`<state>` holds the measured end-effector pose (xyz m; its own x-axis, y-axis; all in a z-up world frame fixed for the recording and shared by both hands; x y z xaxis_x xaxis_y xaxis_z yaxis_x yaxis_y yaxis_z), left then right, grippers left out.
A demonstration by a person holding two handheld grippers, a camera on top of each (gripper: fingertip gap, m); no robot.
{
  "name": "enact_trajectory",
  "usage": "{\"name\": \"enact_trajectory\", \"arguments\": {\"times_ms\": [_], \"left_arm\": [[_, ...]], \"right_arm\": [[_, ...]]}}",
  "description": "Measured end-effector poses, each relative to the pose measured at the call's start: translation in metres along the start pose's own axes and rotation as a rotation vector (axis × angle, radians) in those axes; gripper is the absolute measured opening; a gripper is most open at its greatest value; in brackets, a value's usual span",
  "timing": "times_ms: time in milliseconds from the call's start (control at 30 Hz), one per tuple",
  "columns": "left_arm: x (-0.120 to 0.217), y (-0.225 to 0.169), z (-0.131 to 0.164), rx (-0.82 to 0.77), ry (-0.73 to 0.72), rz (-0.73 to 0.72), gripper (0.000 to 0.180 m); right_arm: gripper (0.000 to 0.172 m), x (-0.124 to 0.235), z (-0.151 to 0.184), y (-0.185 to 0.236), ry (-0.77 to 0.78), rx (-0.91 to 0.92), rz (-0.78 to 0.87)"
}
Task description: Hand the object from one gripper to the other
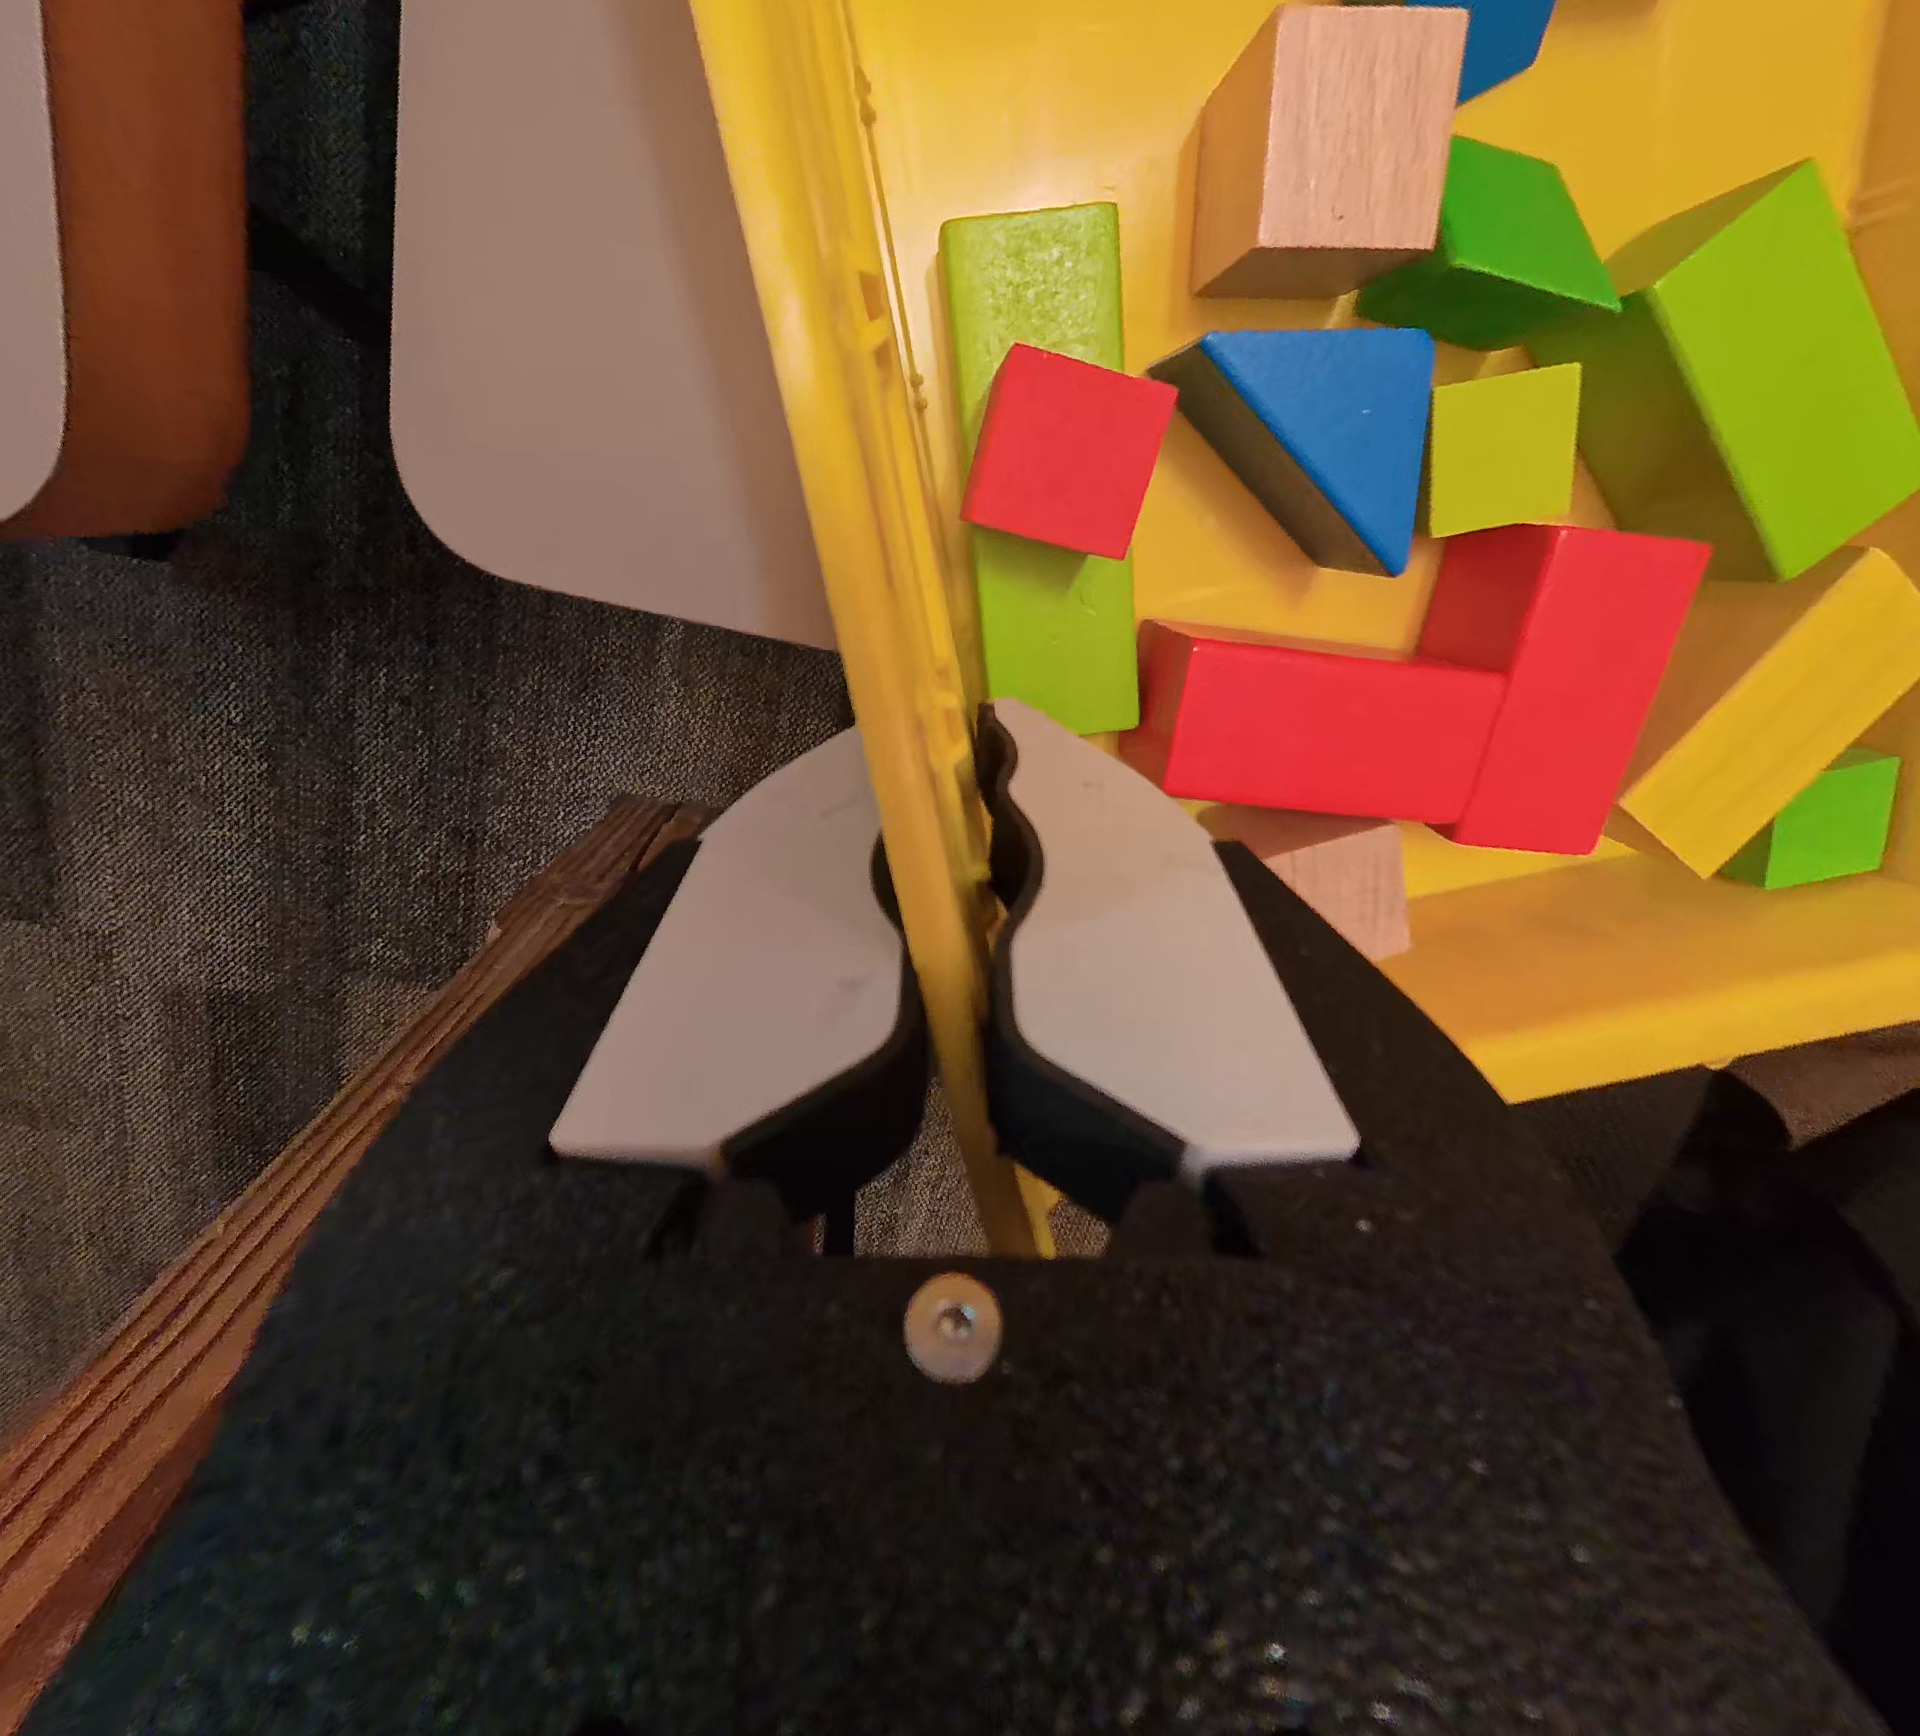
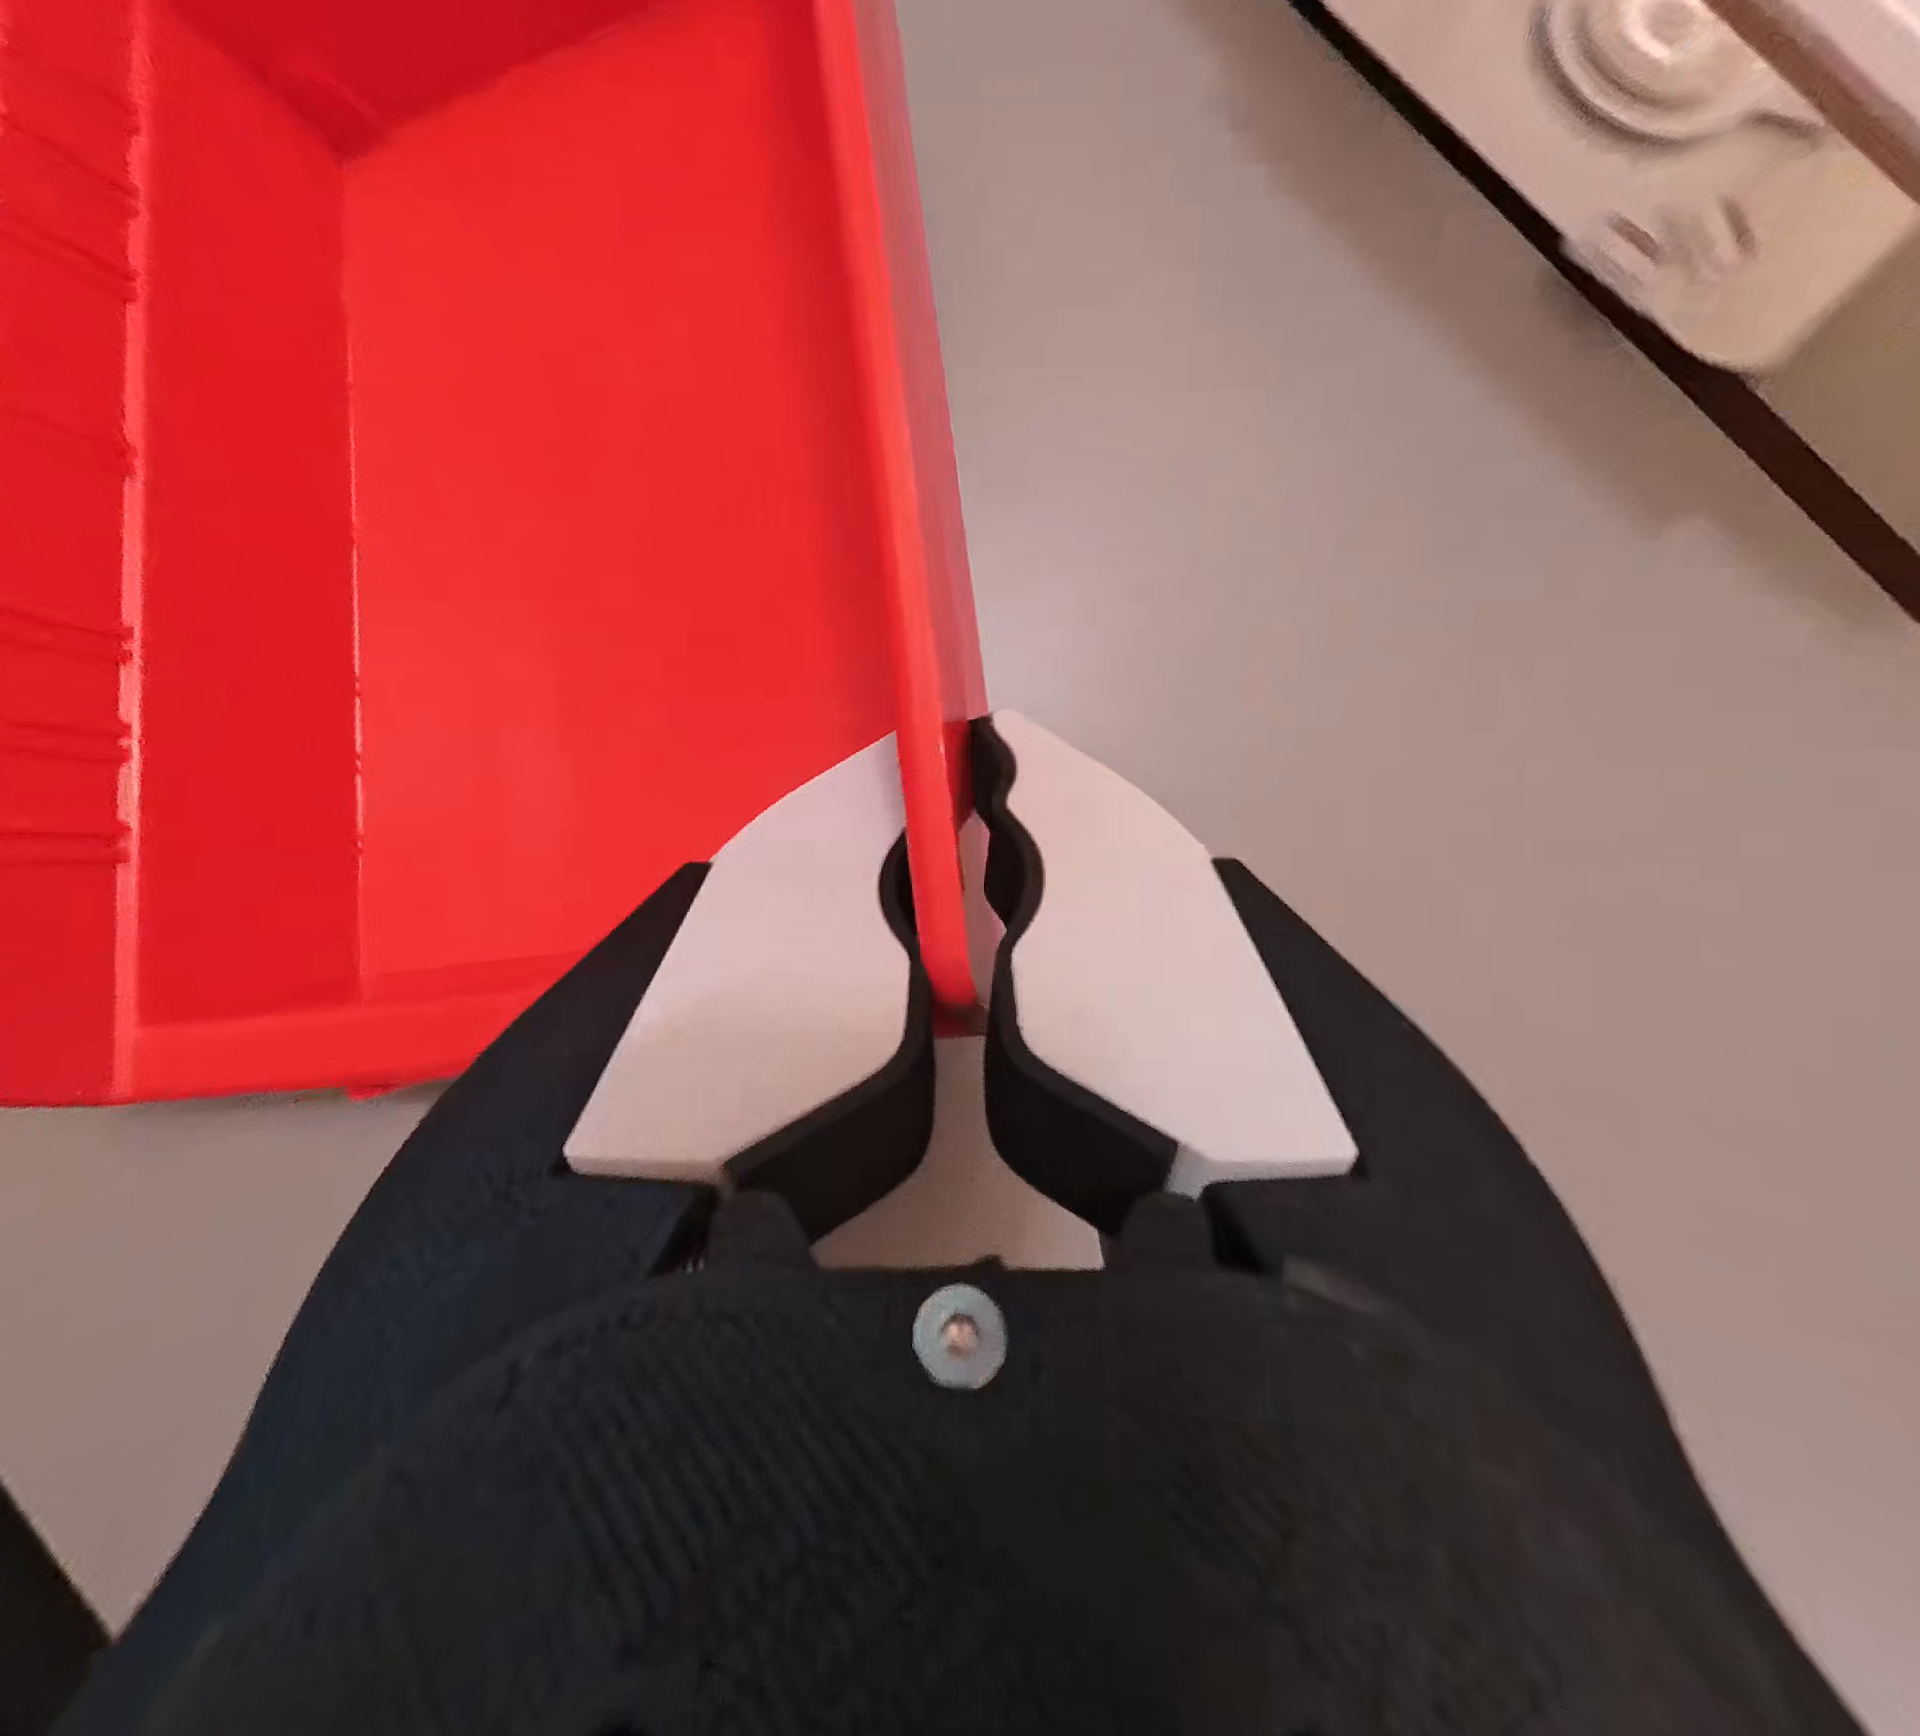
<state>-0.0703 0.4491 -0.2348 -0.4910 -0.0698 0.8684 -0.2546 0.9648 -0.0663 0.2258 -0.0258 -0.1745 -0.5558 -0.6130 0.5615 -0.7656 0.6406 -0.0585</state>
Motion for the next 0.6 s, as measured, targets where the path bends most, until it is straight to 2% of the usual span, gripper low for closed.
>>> {"name": "enact_trajectory", "arguments": {"times_ms": [133,333,467,600], "left_arm": [[-0.008,-0.009,-0.013,-0.008,-0.005,0.000,0.006],[-0.032,-0.036,-0.048,-0.033,-0.013,0.009,0.007],[-0.053,-0.061,-0.080,-0.056,-0.014,0.041,0.007],[-0.076,-0.083,-0.117,-0.096,-0.007,0.089,0.007]], "right_arm": [[0.005,0.072,0.044,-0.041,-0.035,-0.076,0.066],[0.005,0.157,0.113,-0.108,-0.068,-0.276,0.259],[0.005,0.201,0.151,-0.150,-0.137,-0.415,0.374],[0.006,0.228,0.187,-0.196,-0.204,-0.558,0.538]]}}
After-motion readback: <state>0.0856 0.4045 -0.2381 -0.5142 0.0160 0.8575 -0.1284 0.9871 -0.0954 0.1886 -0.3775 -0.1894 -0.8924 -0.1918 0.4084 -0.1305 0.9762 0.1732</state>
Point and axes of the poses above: each gripper's, where its closed fingertips meet, x back along the fingers, z out of its underside, y = z × x across the jaws, the point moved 3 cm from there along x, back along the fingers, and after that the axes turned 14 degrees about -y, right-handed, at the moved point
